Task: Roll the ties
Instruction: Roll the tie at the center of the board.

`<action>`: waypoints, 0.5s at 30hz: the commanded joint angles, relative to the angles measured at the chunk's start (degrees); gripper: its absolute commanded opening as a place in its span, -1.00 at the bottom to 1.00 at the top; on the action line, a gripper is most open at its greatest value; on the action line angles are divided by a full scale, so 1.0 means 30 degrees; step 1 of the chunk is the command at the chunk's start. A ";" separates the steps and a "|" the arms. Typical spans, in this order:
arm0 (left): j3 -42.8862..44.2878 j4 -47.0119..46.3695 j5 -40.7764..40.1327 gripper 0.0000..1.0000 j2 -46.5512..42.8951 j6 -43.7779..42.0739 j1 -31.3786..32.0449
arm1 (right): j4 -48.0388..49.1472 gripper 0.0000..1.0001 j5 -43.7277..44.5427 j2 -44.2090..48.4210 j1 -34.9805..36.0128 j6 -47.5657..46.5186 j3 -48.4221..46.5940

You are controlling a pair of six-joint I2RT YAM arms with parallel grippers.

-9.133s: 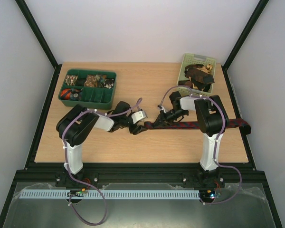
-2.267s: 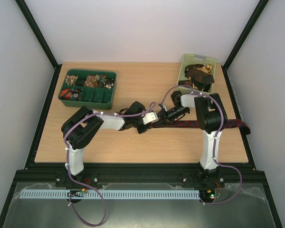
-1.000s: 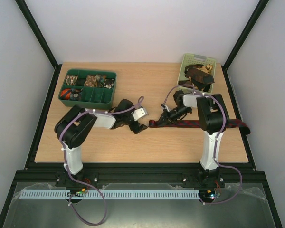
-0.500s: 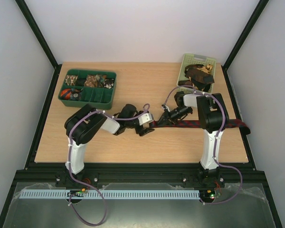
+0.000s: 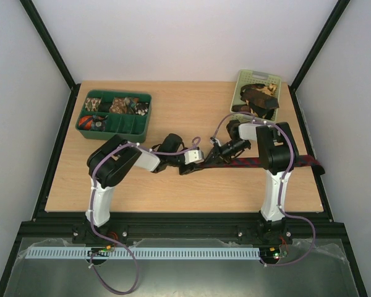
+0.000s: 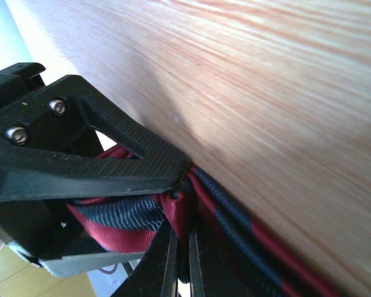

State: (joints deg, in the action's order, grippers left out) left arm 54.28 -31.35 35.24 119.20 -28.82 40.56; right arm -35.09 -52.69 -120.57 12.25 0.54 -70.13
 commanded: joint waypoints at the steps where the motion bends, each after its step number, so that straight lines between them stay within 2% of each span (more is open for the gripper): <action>1: -0.1596 0.4842 0.0253 -0.15 -0.0001 -0.2086 -0.0404 | -0.0765 -0.96 -0.0256 0.1310 0.0055 -0.0042 -0.0065; 8: -0.1071 0.5593 0.0622 -0.07 -0.0020 -0.1753 -0.0540 | -0.0966 -0.94 0.0025 0.0594 0.0184 -0.0503 0.0166; 12: -0.1338 0.4913 0.0462 0.20 -0.0505 -0.0716 -0.0769 | -0.0570 -0.97 0.0854 -0.0425 0.0468 -0.0483 0.0691; 15: -0.2468 0.2641 -0.0011 0.31 -0.1634 0.0584 -0.1123 | -0.0311 -0.97 0.1525 -0.0809 0.0487 -0.0408 0.0807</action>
State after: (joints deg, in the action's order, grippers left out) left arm 52.23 -25.80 37.93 116.05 -31.00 38.41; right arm -35.46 -51.99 -120.22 13.15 -0.05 -69.23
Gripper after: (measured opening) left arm 0.636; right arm 0.034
